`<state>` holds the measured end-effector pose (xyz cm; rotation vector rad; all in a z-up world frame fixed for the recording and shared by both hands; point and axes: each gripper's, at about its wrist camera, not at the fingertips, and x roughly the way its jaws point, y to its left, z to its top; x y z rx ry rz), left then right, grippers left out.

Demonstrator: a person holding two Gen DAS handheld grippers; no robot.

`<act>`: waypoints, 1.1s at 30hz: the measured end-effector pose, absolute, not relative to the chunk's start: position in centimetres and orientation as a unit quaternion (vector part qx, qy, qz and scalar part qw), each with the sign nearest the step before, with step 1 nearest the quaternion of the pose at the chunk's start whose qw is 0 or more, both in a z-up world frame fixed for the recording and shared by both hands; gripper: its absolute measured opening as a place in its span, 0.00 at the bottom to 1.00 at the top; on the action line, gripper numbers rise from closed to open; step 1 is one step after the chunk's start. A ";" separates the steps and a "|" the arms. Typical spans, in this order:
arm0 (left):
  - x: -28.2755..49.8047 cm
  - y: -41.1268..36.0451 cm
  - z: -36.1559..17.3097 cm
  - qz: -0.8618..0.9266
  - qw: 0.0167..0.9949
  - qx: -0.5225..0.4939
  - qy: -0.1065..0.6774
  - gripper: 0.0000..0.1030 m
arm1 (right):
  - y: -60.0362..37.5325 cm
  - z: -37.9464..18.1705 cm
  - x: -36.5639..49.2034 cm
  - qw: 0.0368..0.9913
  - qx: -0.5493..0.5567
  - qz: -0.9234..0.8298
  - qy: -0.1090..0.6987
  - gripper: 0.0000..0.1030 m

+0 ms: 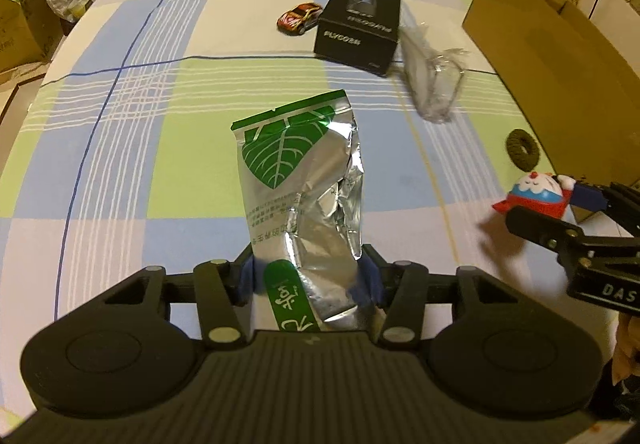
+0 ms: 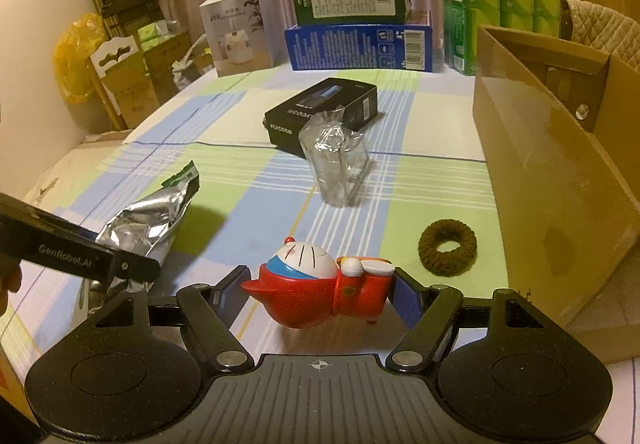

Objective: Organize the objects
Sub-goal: 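Carry the tea bag and figurine toward the cardboard box with both grippers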

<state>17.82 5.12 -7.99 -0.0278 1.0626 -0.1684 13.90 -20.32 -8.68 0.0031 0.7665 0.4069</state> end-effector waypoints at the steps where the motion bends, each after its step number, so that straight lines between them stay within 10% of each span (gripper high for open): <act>1: 17.4 4.9 -7.7 -0.081 0.860 -0.016 0.503 0.46 | -20.4 -8.5 13.7 0.908 0.004 0.197 0.370 0.69; 33: 9.2 -2.0 -1.5 -0.112 0.878 -0.053 0.462 0.46 | -25.5 -4.6 6.7 0.925 0.050 0.160 0.341 0.69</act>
